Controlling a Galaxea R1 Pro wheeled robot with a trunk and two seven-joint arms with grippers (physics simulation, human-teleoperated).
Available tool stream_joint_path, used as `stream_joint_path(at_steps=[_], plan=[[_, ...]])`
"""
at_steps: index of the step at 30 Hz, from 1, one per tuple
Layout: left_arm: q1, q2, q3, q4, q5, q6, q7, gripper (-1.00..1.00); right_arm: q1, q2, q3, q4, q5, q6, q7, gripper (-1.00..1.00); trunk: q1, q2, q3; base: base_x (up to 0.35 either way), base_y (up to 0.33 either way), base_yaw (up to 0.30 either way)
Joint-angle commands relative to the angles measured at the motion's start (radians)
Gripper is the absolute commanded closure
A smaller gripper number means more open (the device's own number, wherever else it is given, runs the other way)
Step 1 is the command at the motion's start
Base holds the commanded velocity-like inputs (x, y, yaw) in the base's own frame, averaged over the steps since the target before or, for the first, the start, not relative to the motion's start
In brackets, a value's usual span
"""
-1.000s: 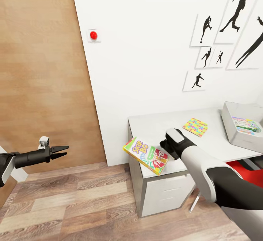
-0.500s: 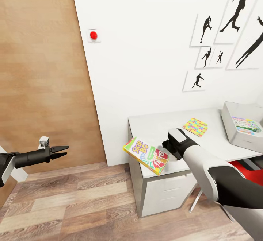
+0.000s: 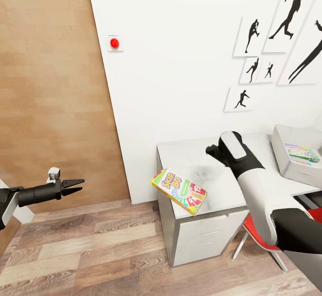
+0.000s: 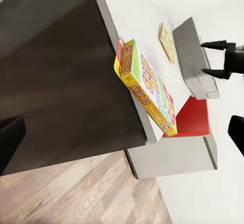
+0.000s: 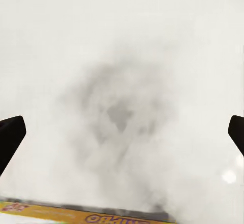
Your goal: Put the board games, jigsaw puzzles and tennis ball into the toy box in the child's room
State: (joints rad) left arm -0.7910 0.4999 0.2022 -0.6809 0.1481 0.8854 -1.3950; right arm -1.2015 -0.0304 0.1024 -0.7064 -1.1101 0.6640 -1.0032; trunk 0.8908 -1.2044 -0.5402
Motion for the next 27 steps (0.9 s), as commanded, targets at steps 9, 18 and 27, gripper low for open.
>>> stream_joint_path(at_steps=[9,18,27], plan=[[-0.001,0.000,-0.001,0.000,0.001,0.010,-0.002,-1.00,0.006,-0.014,-0.105,-0.402,-0.057,0.286,-0.086,-1.00,0.000,-0.001,-0.001,0.000,0.000,0.000],[-0.001,0.000,-0.001,0.000,0.001,0.010,-0.001,-1.00,0.113,-0.084,-0.200,-0.555,-0.390,0.360,-0.108,-1.00,0.000,-0.001,-0.001,0.000,0.000,0.000],[-0.001,-0.002,-0.001,0.000,0.002,0.010,-0.001,-1.00,0.274,-0.204,-0.200,-0.641,-0.553,0.383,-0.100,-1.00,0.000,-0.001,-0.001,0.000,0.000,0.000]])
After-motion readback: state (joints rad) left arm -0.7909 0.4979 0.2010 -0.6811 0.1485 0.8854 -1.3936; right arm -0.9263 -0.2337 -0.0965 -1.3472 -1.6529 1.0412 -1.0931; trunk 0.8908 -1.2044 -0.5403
